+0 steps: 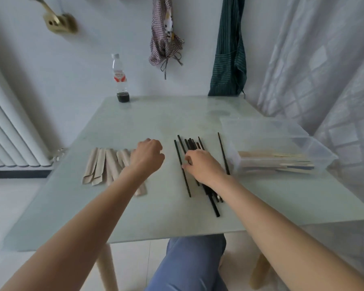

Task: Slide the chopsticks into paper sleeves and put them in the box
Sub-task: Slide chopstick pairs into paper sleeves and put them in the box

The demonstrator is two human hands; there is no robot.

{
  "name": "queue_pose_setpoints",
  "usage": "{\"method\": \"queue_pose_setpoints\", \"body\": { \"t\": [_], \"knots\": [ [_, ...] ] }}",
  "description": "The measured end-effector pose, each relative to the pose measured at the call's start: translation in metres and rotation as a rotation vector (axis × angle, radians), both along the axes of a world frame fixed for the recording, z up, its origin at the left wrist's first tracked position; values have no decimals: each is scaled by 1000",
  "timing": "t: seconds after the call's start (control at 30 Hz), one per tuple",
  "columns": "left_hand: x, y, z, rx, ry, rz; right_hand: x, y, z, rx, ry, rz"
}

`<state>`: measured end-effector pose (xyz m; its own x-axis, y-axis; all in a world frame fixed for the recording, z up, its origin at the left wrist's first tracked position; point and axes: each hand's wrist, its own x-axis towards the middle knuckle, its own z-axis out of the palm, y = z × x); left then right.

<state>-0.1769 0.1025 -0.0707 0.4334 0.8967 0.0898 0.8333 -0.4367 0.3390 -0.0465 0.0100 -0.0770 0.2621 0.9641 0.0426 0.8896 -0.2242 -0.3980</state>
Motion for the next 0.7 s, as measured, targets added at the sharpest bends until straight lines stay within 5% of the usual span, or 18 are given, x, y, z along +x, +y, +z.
{"method": "queue_pose_setpoints", "body": {
  "t": [0.27,0.43,0.7],
  "knots": [
    [-69,38,-41,-2,-82,51,-34,21,-19,-206,-47,-238],
    [-85,40,-40,77,153,-337,-38,27,-16,-242,29,-238],
    [-76,49,-25,442,411,-558,-44,39,-12,-86,400,-249]
  ]
}}
